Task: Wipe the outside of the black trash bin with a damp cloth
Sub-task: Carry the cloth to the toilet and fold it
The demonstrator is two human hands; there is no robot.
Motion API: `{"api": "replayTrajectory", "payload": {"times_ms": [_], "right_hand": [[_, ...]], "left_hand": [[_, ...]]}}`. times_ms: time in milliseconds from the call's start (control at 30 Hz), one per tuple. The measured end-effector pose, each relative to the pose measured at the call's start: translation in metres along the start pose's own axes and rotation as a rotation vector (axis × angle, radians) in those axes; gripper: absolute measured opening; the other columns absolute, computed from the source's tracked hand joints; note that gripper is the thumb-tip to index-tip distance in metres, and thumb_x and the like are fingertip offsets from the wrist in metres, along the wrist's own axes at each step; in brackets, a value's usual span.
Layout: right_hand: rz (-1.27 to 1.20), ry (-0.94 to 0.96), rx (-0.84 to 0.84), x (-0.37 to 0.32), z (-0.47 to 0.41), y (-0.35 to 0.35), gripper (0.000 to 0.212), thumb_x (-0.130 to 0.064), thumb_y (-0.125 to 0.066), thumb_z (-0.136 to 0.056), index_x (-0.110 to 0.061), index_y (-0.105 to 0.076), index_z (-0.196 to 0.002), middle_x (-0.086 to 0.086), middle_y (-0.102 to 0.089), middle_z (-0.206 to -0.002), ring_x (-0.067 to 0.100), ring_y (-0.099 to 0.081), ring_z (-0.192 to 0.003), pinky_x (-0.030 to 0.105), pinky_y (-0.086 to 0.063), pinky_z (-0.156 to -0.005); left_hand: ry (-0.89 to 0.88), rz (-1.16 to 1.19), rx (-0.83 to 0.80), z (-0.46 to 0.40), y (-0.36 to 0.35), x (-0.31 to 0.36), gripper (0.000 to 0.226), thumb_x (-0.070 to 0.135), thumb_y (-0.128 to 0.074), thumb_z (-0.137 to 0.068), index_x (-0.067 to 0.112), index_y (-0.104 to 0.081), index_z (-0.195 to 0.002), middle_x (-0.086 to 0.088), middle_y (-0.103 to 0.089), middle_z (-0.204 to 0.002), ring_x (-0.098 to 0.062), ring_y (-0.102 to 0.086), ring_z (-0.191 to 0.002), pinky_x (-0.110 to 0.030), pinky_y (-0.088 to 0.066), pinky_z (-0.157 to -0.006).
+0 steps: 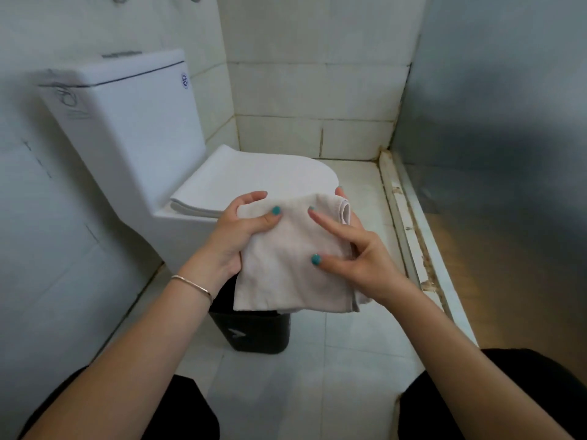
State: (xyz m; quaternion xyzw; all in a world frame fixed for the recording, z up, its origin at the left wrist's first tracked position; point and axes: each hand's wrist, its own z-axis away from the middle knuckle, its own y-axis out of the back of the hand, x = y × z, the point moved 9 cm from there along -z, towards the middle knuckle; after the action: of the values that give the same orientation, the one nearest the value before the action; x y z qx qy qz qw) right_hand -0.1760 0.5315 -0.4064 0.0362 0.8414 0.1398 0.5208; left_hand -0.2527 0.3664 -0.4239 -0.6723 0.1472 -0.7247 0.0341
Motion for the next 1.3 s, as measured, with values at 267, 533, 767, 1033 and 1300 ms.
{"api": "replayTrajectory", "payload": {"times_ms": [267, 533, 767, 1033, 1300], "right_hand": [[-0.456, -0.187, -0.053, -0.015, 0.008, 0.003, 0.078, -0.004, -0.072, -0.079, -0.048, -0.043, -0.136, -0.026, -0.039, -0.14, 0.017, -0.041, -0.136, 0.045, -0.039, -0.11], [-0.607, -0.161, 0.06, -0.008, 0.012, 0.001, 0.077, -0.027, -0.074, -0.074, -0.058, -0.039, -0.135, -0.021, -0.029, -0.15, 0.016, -0.042, -0.136, 0.044, -0.041, -0.108], [-0.29, -0.202, 0.038, 0.016, 0.002, -0.004, 0.098, -0.002, -0.078, -0.076, -0.053, -0.029, -0.143, -0.024, -0.035, -0.149, 0.004, -0.043, -0.133, 0.04, -0.042, -0.108], [-0.214, -0.265, 0.179, 0.045, 0.005, 0.013, 0.084, 0.015, -0.064, -0.078, -0.043, -0.045, -0.136, -0.032, -0.05, -0.13, 0.007, -0.048, -0.128, 0.047, -0.047, -0.103], [0.003, -0.448, 0.475, 0.062, 0.015, 0.059, 0.077, 0.008, -0.062, -0.079, -0.044, -0.051, -0.134, -0.03, -0.046, -0.111, -0.013, -0.052, -0.09, 0.007, -0.049, -0.063]], "left_hand": [[-0.125, -0.046, 0.016, 0.017, -0.014, 0.046, 0.043, 0.004, -0.075, -0.074, 0.026, -0.063, -0.109, -0.006, -0.066, -0.102, -0.017, -0.067, -0.085, -0.031, -0.055, -0.077], [-0.107, 0.039, 0.008, 0.013, -0.032, 0.045, 0.039, 0.004, -0.069, -0.079, 0.022, -0.06, -0.112, 0.0, -0.067, -0.088, -0.009, -0.068, -0.073, -0.023, -0.055, -0.063], [-0.217, -0.178, -0.016, -0.005, -0.013, 0.025, 0.061, 0.028, -0.088, -0.057, 0.035, -0.061, -0.111, 0.0, -0.062, -0.12, -0.017, -0.063, -0.107, -0.034, -0.053, -0.086], [-0.39, -0.69, -0.22, -0.021, -0.014, -0.002, 0.091, 0.053, -0.077, -0.054, 0.039, -0.036, -0.133, 0.011, -0.049, -0.124, 0.0, -0.049, -0.114, -0.016, -0.041, -0.092], [-0.154, -1.121, -0.419, -0.047, 0.015, -0.106, 0.075, 0.051, -0.056, -0.089, 0.045, -0.012, -0.148, 0.02, -0.019, -0.155, -0.003, -0.018, -0.143, -0.031, -0.02, -0.118]]}}
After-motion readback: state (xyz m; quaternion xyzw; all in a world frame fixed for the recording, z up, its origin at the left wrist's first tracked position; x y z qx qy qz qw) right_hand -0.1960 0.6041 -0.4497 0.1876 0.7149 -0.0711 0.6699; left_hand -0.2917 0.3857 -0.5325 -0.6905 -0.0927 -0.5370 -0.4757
